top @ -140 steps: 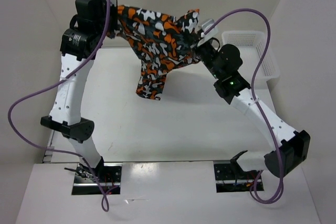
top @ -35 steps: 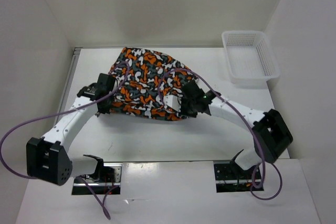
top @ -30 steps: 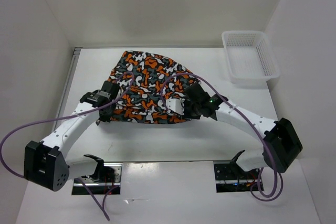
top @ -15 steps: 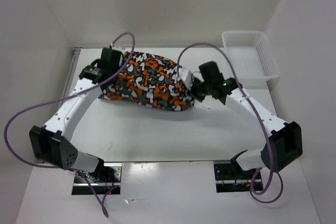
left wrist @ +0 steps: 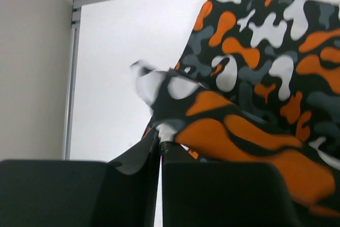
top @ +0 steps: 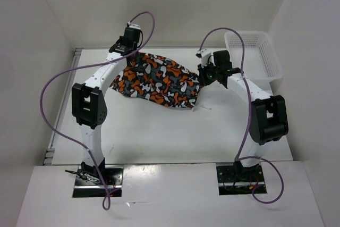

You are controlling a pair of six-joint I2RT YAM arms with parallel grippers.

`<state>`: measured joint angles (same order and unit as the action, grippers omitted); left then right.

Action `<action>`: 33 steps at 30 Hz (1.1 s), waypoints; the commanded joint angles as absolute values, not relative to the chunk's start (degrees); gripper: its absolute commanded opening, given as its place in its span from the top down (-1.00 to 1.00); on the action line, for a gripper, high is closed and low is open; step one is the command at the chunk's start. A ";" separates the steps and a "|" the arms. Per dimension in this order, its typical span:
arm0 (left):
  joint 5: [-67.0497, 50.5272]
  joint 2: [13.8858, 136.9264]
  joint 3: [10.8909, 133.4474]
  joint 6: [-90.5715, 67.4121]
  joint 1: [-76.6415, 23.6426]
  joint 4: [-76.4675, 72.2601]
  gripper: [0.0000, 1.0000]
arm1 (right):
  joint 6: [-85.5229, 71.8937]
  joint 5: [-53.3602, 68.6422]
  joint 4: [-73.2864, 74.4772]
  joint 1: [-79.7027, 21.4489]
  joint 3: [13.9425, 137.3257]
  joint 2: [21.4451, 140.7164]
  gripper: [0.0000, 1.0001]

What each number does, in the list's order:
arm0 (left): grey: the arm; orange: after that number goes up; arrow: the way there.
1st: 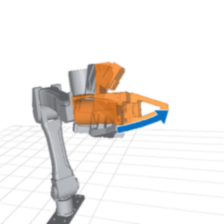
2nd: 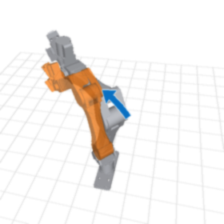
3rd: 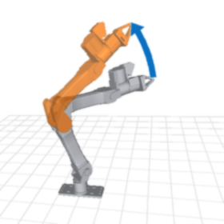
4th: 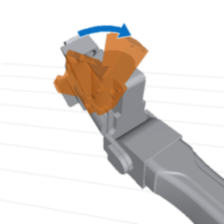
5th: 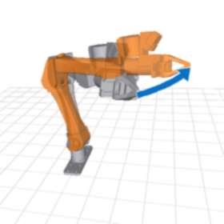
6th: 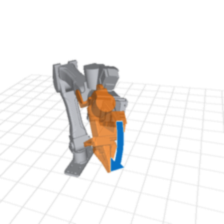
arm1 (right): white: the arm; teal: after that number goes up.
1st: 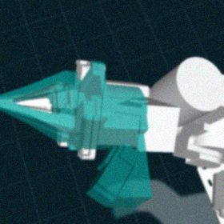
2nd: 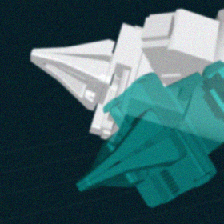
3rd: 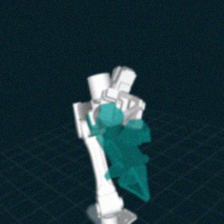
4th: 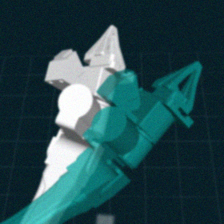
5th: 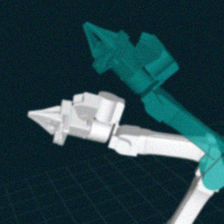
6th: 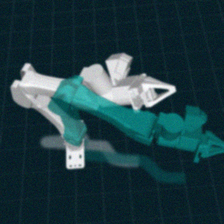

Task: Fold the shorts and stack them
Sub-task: Fold the shorts

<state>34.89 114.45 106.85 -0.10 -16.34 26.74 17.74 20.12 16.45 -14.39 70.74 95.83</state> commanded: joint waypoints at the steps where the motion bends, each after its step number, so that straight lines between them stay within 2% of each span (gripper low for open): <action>1: 38.23 117.67 115.30 0.00 -15.12 24.95 0.88 | 13.36 19.34 10.37 -11.43 75.40 98.51 1.00; 4: 40.42 121.72 120.22 0.00 -15.12 26.62 0.81 | 12.05 19.34 10.37 -10.11 77.95 101.15 1.00; 8: 40.95 126.99 124.36 0.00 -15.12 28.12 0.39 | 10.02 19.34 10.37 -9.58 80.68 106.68 1.00; 10: 41.48 130.41 126.64 0.00 -15.12 29.17 0.26 | 9.06 18.64 11.07 -9.58 83.49 108.54 0.94; 11: 41.48 131.73 130.13 0.00 -15.12 30.92 0.20 | 6.62 16.98 11.77 -9.58 84.80 111.07 0.50; 12: 42.09 133.14 132.43 0.00 -15.12 32.24 0.00 | 5.29 15.83 12.47 -9.58 87.69 112.31 0.21; 14: 42.10 137.62 141.96 0.00 -14.42 37.95 -0.21 | 2.83 11.63 12.48 -9.58 90.69 114.69 -0.23; 15: 42.10 140.68 146.12 0.00 -13.72 40.58 -0.27 | -0.49 9.86 12.48 -9.06 93.31 116.26 -0.56; 16: 42.10 142.19 150.43 0.00 -13.10 46.70 -0.37 | -1.75 8.19 12.48 -9.05 94.47 116.28 -0.64; 19: 38.16 145.98 164.07 0.00 -9.76 59.79 -0.47 | -3.95 4.75 12.48 -8.53 97.21 115.41 -0.67; 22: 29.21 146.51 165.68 0.00 -5.90 71.87 -0.52 | -3.96 10.09 16.34 -6.95 94.93 110.84 -0.67; 23: 22.57 146.51 164.98 0.00 -3.54 74.07 -0.52 | -3.17 12.37 17.57 -6.94 91.53 109.53 -0.67; 28: 6.08 138.18 143.56 0.00 1.14 67.87 -0.55 | 4.74 22.58 26.70 -8.35 78.26 102.84 -0.67; 29: 4.41 136.08 137.78 0.00 1.14 66.55 -0.57 | 4.75 23.63 27.24 -8.35 76.66 102.83 -0.67; 33: 4.39 134.30 127.92 0.00 0.53 61.89 -0.63 | 7.20 25.66 27.77 -11.41 70.23 101.43 -0.70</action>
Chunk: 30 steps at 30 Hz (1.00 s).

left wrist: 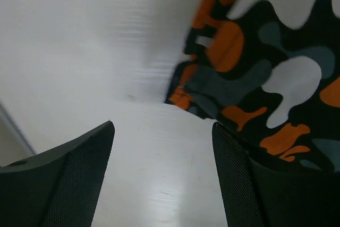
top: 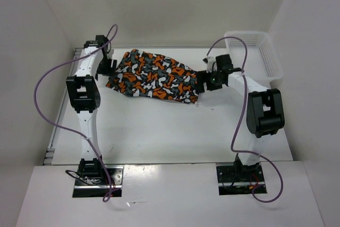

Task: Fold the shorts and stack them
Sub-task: Fold the shorts

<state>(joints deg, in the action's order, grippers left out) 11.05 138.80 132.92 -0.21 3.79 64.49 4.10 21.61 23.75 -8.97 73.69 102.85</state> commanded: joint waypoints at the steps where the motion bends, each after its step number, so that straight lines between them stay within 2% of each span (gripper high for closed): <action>1: 3.87 134.30 126.23 0.00 0.53 61.09 -0.63 | 7.21 25.14 27.77 -11.95 68.40 101.43 -0.70; 10: 3.59 133.77 120.59 0.00 0.53 54.58 -0.65 | 2.81 27.86 23.47 -13.00 70.74 106.69 -0.70; 13: 4.31 133.77 117.61 0.00 0.53 52.56 -0.37 | 1.15 27.86 21.98 -14.41 70.75 109.15 -0.61; 14: 4.83 133.77 116.81 0.00 0.53 51.95 -0.24 | -0.68 27.34 21.45 -14.41 70.75 110.20 -0.56; 15: 4.83 133.25 115.94 0.00 0.53 51.94 -0.01 | -1.40 27.33 20.58 -14.41 70.75 110.21 -0.51; 17: 4.83 131.75 112.95 0.00 0.53 51.33 0.22 | -2.63 26.54 19.87 -14.41 70.75 111.09 -0.27; 18: 4.83 131.05 111.81 0.00 0.53 50.72 0.35 | -3.16 25.67 19.86 -14.41 70.75 111.96 0.11; 19: 5.62 129.39 110.58 0.00 0.53 50.71 0.64 | -4.03 25.14 19.25 -14.41 70.75 112.67 0.27; 20: 6.15 128.42 107.96 0.00 0.53 50.19 0.73 | -4.04 25.14 19.25 -14.41 71.45 112.68 0.47; 21: 6.15 127.28 106.45 0.00 1.05 49.66 0.80 | -4.04 24.53 19.25 -14.41 72.06 112.68 0.85; 22: 6.67 124.92 104.96 0.00 1.05 49.66 0.84 | -4.04 24.00 19.25 -14.41 72.07 112.68 1.00; 27: 10.27 116.03 94.94 0.00 1.05 49.04 0.90 | 2.44 29.87 24.60 -8.54 71.02 108.99 1.00; 30: 12.30 107.79 87.56 0.00 1.05 50.70 0.90 | 14.03 28.93 33.02 -7.82 69.79 104.25 1.00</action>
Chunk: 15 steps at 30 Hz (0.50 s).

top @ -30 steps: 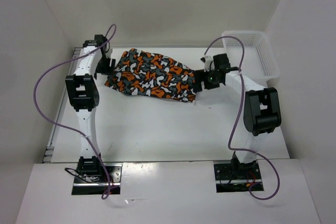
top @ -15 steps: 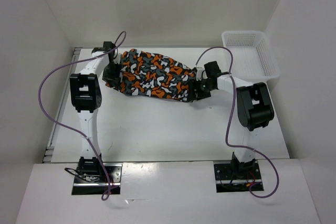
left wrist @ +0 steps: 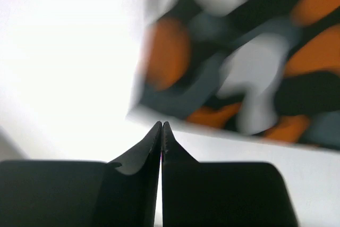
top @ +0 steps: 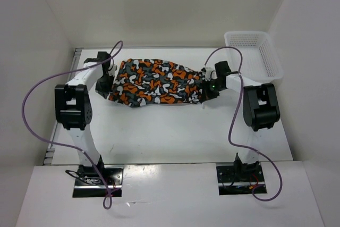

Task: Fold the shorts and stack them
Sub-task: Fold the shorts

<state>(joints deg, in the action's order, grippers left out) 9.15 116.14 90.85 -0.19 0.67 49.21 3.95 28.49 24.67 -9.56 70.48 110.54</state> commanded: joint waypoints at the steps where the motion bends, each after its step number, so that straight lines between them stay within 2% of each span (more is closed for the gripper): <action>1: 12.91 106.19 85.97 0.00 1.05 52.02 0.90 | 19.37 28.39 35.57 -7.82 69.79 102.15 1.00; 5: 12.92 99.68 78.85 0.00 1.05 55.54 0.78 | 28.03 29.62 49.71 -9.92 66.64 100.02 1.00; 7: 11.44 96.95 74.11 0.00 0.27 57.03 0.70 | 29.18 26.57 50.71 -15.17 65.31 98.80 0.99; 8: 10.82 96.25 72.61 0.00 -0.43 57.04 0.61 | 30.31 25.85 50.19 -16.77 63.48 96.87 0.61; 10: 9.59 94.49 70.93 0.00 -0.44 57.92 0.50 | 31.03 25.32 50.19 -18.80 62.06 94.84 0.15; 11: 9.06 94.48 70.93 0.00 -0.44 57.92 0.40 | 31.03 24.62 50.19 -18.81 61.44 92.66 -0.30; 12: 9.05 93.79 71.88 0.00 -0.44 57.05 0.14 | 31.03 23.83 49.49 -18.81 61.44 91.68 -0.39; 15: 5.02 97.62 79.08 0.00 -0.44 55.03 -0.06 | 31.03 22.59 48.17 -14.86 61.44 89.30 -0.59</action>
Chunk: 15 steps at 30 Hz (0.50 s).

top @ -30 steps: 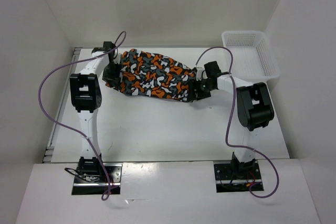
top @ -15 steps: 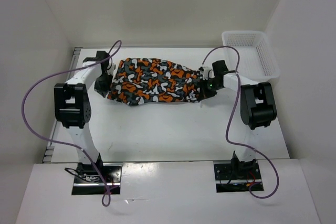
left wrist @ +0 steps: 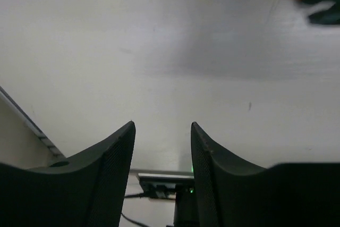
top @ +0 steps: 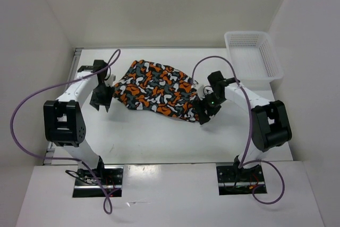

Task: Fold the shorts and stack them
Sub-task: Fold the shorts

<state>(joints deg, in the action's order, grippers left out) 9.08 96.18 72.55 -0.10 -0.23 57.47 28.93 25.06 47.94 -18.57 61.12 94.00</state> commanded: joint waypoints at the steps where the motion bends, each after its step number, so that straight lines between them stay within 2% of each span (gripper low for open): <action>1: 3.70 99.13 81.54 0.00 -0.44 54.41 -0.09 | 32.07 22.07 48.16 -14.24 61.44 88.69 -0.59; 5: -1.66 108.60 91.92 0.00 0.18 49.58 -0.31 | 34.37 22.59 51.15 -13.18 62.57 88.68 -0.59; 8: -2.72 115.37 98.33 0.00 0.18 47.20 -0.40 | 34.37 22.59 51.15 -12.13 62.58 87.46 -0.59; 15: 0.62 123.05 100.90 0.00 0.18 44.82 -0.42 | 33.14 22.06 51.68 -7.74 66.08 85.78 -0.59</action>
<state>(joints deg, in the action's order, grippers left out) 0.19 122.21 100.16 -0.21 -0.14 45.58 33.30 22.20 50.48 -10.39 62.11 88.64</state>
